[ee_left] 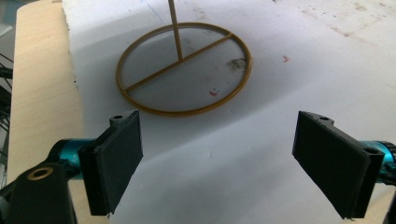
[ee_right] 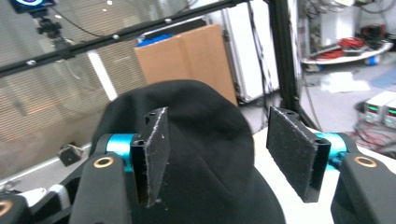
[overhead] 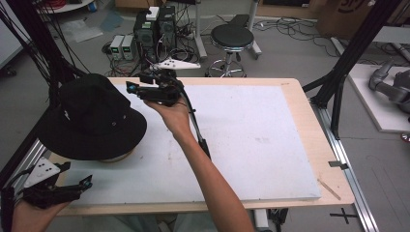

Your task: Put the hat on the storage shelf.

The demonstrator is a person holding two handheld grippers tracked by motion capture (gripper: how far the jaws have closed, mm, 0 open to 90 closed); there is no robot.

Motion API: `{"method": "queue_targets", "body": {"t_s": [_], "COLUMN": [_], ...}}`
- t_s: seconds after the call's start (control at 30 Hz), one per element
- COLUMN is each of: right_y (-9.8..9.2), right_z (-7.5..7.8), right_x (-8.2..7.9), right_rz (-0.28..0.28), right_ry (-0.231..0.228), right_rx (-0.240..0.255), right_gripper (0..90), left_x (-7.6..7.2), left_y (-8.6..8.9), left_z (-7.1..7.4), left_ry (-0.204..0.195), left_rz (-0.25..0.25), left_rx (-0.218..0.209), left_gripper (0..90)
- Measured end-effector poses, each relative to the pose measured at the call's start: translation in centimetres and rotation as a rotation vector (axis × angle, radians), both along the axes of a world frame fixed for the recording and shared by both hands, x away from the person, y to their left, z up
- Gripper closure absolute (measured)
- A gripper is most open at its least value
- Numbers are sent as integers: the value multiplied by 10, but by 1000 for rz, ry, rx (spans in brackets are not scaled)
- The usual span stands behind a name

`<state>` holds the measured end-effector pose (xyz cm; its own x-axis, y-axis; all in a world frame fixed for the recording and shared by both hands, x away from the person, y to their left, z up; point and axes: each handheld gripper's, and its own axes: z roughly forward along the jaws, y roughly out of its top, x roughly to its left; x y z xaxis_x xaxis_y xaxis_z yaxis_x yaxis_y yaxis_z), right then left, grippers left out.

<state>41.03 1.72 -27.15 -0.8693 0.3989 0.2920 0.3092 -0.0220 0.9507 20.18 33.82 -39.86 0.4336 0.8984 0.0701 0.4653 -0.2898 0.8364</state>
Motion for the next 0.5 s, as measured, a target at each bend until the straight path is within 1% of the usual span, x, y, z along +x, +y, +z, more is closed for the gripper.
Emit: {"method": "queue_targets", "body": {"t_s": [0.07,0.2,0.27,0.43,0.5], "right_y": [-10,-35,-48,-82,-99], "right_z": [-1,-7,-10,-16,-21], "right_x": [0,-3,-4,-9,-11], "right_rz": [-19,-92,-128,-201,-235], "right_ry": [-3,-19,-18,-39,-23], "right_rx": [-4,-51,-64,-99,-112], "right_gripper": [372,331,319,288,256], "left_x": [2,7,8,12,12], "left_y": [-1,-5,-8,-11,-12], "left_z": [-2,-4,-5,-5,-5], "left_ry": [1,4,2,0,1], "left_rz": [1,-7,-11,-14,-17], "left_rx": [-3,-3,0,0,-3], "left_gripper": [163,163,163,163,163]}}
